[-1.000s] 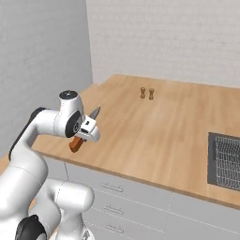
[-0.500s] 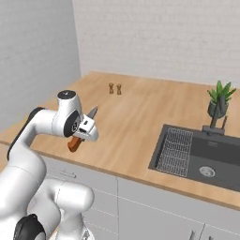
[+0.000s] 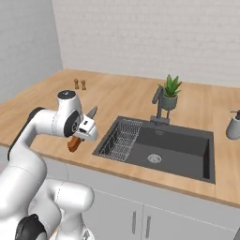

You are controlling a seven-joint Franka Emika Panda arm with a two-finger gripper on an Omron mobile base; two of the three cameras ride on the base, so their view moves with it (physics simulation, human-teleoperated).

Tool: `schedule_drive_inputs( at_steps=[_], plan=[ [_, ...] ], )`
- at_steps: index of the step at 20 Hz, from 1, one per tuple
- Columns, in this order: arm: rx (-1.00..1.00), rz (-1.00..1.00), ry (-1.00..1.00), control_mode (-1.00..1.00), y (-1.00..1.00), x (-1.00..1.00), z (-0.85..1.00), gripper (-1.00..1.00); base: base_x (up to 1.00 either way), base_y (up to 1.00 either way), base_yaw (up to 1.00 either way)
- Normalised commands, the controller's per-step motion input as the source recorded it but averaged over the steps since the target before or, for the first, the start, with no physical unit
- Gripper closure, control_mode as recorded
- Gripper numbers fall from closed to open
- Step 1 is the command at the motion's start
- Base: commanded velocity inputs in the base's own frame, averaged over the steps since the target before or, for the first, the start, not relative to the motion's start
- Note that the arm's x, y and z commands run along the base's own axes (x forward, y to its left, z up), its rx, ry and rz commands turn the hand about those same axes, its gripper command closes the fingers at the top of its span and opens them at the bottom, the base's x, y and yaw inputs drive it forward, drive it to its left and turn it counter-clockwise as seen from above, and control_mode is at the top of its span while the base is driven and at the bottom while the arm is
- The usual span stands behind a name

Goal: Pick up the knife from the drawer and place it on the cutting board. Then place the meat from the plate to the cutting board.

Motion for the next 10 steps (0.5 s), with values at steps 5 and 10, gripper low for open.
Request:
schedule_drive_inputs(
  at_steps=[5,10],
  plan=[
    [0.0,0.0,0.0,1.0,0.0,0.0,0.0,1.0,0.0,-0.8,-0.18],
    [0.0,0.0,0.0,1.0,0.0,0.0,0.0,1.0,0.0,-0.52,-0.55]
  ],
)
